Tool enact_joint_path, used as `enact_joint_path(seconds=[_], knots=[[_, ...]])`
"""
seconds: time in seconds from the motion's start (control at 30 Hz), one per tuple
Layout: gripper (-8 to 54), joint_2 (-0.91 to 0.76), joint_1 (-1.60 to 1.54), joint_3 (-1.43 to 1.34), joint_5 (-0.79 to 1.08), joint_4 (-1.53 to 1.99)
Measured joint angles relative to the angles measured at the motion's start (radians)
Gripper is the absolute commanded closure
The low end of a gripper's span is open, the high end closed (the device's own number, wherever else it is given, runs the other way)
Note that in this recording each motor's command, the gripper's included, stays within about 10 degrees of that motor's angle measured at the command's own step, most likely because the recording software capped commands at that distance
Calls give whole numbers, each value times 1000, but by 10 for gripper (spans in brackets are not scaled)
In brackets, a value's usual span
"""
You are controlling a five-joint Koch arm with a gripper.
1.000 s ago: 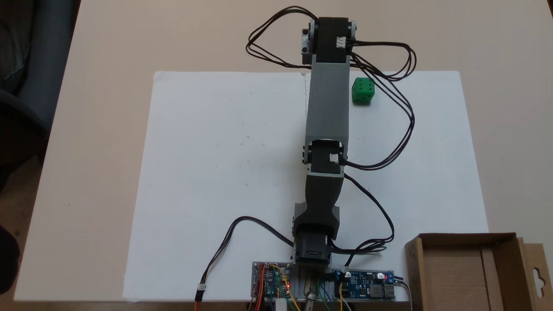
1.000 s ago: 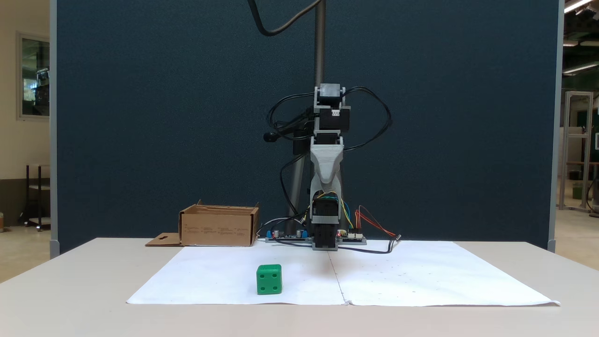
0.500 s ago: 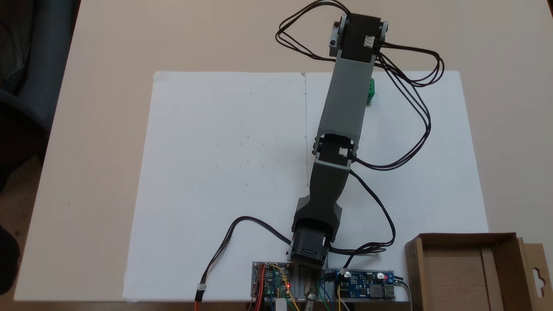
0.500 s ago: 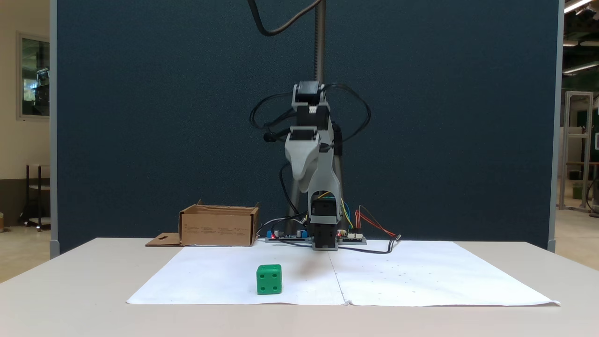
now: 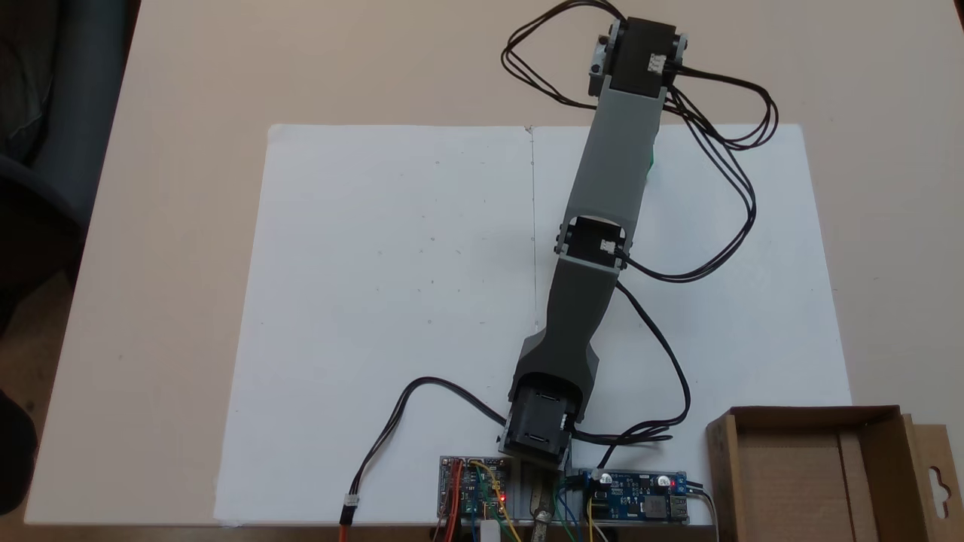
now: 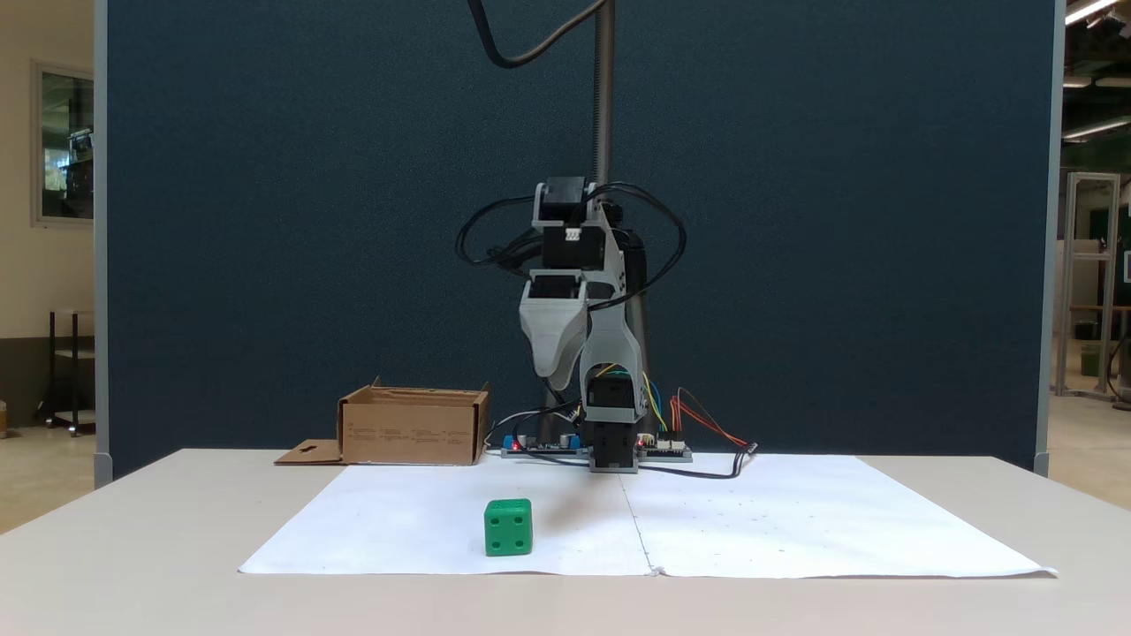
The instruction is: Grasp a green dice and put it in the bin.
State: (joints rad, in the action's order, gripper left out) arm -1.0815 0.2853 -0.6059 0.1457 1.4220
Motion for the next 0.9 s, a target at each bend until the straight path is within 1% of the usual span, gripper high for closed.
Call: enact_joint_path(seconds=[0.17,0.33,0.47,0.63,0.77,0.9], knots=[[16,71,12,29,29,-9],[15,138,11,63,98,-15],[14,181,11,138,110,-15],[13,209,26,138,123,-20],[13,236,44,238,124,-20],[13,250,57,241,129,-21]])
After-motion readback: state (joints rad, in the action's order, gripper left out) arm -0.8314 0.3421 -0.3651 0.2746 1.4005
